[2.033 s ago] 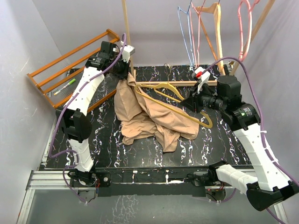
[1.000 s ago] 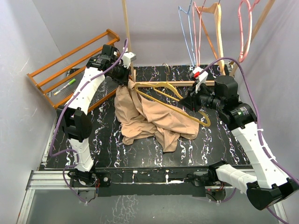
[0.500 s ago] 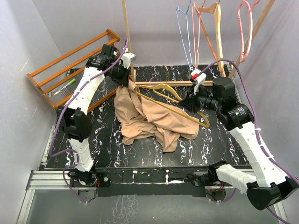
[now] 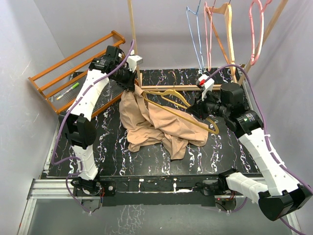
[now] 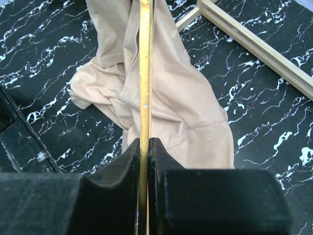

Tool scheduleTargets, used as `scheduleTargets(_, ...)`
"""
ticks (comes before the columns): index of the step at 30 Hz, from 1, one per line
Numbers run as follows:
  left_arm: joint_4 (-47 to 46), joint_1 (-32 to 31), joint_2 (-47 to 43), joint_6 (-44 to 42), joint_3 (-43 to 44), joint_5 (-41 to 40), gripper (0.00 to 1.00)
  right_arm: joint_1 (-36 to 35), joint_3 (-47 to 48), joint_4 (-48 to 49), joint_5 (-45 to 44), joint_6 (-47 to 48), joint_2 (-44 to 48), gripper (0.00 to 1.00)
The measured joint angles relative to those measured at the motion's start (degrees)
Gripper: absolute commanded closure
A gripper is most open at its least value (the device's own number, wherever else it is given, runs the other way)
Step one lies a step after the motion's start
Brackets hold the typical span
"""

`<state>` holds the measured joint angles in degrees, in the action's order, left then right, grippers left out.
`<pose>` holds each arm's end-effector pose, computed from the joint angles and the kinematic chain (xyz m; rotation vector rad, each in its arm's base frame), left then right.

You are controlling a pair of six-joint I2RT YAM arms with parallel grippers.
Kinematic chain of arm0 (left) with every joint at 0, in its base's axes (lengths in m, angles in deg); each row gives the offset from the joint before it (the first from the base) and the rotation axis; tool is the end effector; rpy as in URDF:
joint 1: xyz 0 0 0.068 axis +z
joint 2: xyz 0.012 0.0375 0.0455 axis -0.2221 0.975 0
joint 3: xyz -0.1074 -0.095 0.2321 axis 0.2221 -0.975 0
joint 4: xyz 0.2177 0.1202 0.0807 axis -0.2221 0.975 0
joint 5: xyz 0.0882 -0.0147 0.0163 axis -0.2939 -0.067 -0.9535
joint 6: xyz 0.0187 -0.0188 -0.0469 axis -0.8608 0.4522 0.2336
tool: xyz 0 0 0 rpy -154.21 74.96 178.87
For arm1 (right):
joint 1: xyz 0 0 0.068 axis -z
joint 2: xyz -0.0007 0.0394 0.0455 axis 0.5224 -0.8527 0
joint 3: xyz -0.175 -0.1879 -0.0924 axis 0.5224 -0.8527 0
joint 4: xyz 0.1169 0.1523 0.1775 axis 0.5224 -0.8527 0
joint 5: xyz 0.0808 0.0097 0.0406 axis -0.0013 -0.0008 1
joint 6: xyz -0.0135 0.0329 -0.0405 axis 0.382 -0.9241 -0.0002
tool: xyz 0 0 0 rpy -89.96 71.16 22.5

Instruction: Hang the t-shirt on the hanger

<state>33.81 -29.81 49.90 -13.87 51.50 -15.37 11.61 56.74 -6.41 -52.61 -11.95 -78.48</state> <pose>0.3994 -0.1369 0.3653 0.9051 2.2222 -0.4931 0.1872 0.0857 0.3864 -0.7701 1.9095 0.6501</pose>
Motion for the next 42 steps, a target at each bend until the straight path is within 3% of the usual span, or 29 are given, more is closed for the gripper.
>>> scheduleTargets(10, 2.6, 0.0, 0.0, -1.6, 1.4, 1.1, 1.00, 0.0, -0.7, 0.5, -0.5, 0.7, 0.1, 0.92)
scheduleTargets(20, 4.3, 0.0, 0.0, -2.8, 1.7, 1.8, 1.00, 0.0, -0.7, 3.7, 7.6, 0.9, -3.8, 0.92)
scheduleTargets(31, 12.1, 0.0, 0.6, -6.1, 14.4, 1.9, 1.00, 0.0, -0.7, 8.3, 9.0, 3.4, -6.4, 0.92)
scheduleTargets(42, 17.1, 0.1, 0.5, -9.0, 14.6, 0.9, 1.00, -0.1, 0.3, 12.2, 13.4, 6.3, -14.9, 0.92)
